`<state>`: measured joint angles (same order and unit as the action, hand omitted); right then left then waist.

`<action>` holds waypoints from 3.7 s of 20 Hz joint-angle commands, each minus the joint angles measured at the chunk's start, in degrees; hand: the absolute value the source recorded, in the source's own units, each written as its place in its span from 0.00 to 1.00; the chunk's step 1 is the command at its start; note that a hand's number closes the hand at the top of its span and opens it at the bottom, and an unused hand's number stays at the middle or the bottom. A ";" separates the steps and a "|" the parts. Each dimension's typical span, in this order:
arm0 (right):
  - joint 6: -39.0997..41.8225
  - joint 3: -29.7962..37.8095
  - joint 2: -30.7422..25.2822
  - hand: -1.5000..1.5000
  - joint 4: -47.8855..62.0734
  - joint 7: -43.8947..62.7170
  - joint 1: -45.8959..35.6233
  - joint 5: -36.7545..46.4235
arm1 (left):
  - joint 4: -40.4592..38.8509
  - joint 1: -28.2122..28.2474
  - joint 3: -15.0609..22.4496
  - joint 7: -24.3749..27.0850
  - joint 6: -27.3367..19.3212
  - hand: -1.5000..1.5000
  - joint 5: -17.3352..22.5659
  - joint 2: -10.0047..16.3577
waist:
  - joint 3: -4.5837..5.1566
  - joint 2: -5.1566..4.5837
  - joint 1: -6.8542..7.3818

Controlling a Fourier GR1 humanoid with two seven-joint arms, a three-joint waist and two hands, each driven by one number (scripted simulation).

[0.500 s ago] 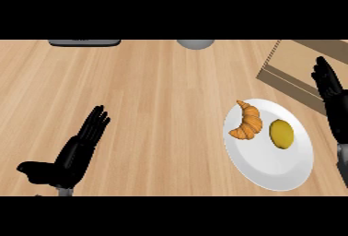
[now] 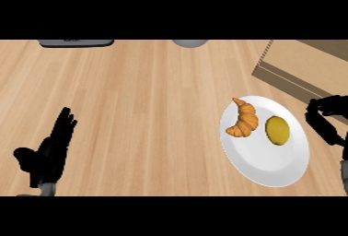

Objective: Pick the croissant from the plate and place it in the cardboard box

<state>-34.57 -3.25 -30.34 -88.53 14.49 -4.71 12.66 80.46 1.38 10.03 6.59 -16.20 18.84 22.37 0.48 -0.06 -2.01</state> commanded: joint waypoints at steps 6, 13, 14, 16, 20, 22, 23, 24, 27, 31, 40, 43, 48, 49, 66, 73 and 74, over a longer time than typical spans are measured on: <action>-17.63 -8.04 8.79 0.00 -6.97 17.68 12.62 32.26 | -3.53 -3.75 -0.41 -4.03 -5.49 0.50 -2.83 -1.37 | -0.02 0.27 0.11; 6.25 -7.95 10.07 0.00 -22.71 43.71 13.55 43.75 | -4.74 -3.52 0.98 -3.80 -5.41 0.50 -4.03 -2.83 | -0.06 0.30 0.92; 10.11 -8.48 9.13 0.00 -27.86 46.03 14.37 44.24 | -5.69 -4.97 -1.69 -4.76 -3.31 0.50 -2.43 -0.02 | -0.06 0.38 0.61; 17.43 -10.01 11.21 0.00 -29.33 52.60 9.33 45.55 | -2.49 -5.89 0.75 -7.77 -6.08 0.50 -4.51 -1.24 | -0.18 0.26 2.00; 30.87 -12.75 12.85 0.00 -30.33 61.27 2.13 45.87 | -5.40 -6.96 0.00 -6.12 -3.86 0.50 -3.87 -1.53 | -0.17 -0.06 2.76; 36.26 -10.52 13.72 0.00 -29.85 63.94 -3.17 42.75 | -5.76 -7.67 0.93 -5.79 -5.03 0.50 -5.00 -3.13 | -0.26 -0.07 2.75; 38.00 -11.81 15.00 0.00 -31.01 65.98 -3.00 43.74 | -5.85 -5.61 0.52 -4.64 -4.90 0.50 -4.59 -3.31 | -0.23 0.06 2.81; 39.12 -11.41 16.08 0.00 -27.73 66.07 -6.66 43.36 | -7.23 -8.90 0.64 -5.79 -4.61 0.50 -4.46 -4.09 | -0.24 -0.18 2.79; 40.97 -8.52 17.12 0.00 -22.20 64.74 -7.03 40.70 | -7.32 -7.68 -0.43 -4.55 -3.81 0.50 -4.43 -2.89 | -0.32 -0.20 2.94; 44.44 -8.19 22.31 0.00 -18.48 68.51 -10.33 41.63 | -7.42 -8.88 -0.40 -5.69 -4.16 0.50 -4.58 -3.40 | -0.28 -0.21 2.78; 47.82 -2.58 29.85 0.00 -13.42 68.93 -17.83 43.85 | -9.56 -9.10 -0.76 -4.64 -3.98 0.50 -5.64 -4.73 | -0.40 0.04 2.07; 46.07 -2.65 30.25 0.00 -8.66 70.71 -19.25 45.33 | -8.22 -9.27 -0.51 -5.25 -5.66 0.50 -6.53 -5.31 | -0.40 0.01 2.44; 44.01 -2.62 30.30 0.00 -2.75 70.70 -20.64 45.85 | -7.54 -7.08 -1.07 -4.09 -2.94 0.50 -5.80 -4.16 | -0.43 0.02 2.94; 42.46 -0.94 30.31 0.00 -2.52 68.28 -19.49 45.53 | -6.67 -5.80 0.01 -4.07 -4.70 0.50 -6.72 -5.91 | -0.46 0.06 2.71; 42.82 2.63 30.33 0.00 9.18 69.67 -26.10 45.67 | -7.86 -9.54 -2.97 -7.10 -2.35 0.50 -6.57 -4.44 | -0.45 -0.01 2.66; 42.31 3.09 30.33 0.00 8.91 67.61 -22.93 45.03 | -9.67 -9.03 -2.22 -4.44 -4.02 0.50 -8.45 -7.92 | -0.43 0.04 1.94; 45.92 5.08 30.33 0.00 6.28 67.20 -23.14 45.18 | -8.44 -8.53 -4.35 -5.95 -1.51 0.50 -6.89 -4.56 | -0.44 0.18 1.86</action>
<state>6.66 0.67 -0.22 -80.74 70.71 -27.08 58.00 72.81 -7.24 7.03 0.28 -18.90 11.50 17.13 0.03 0.05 0.20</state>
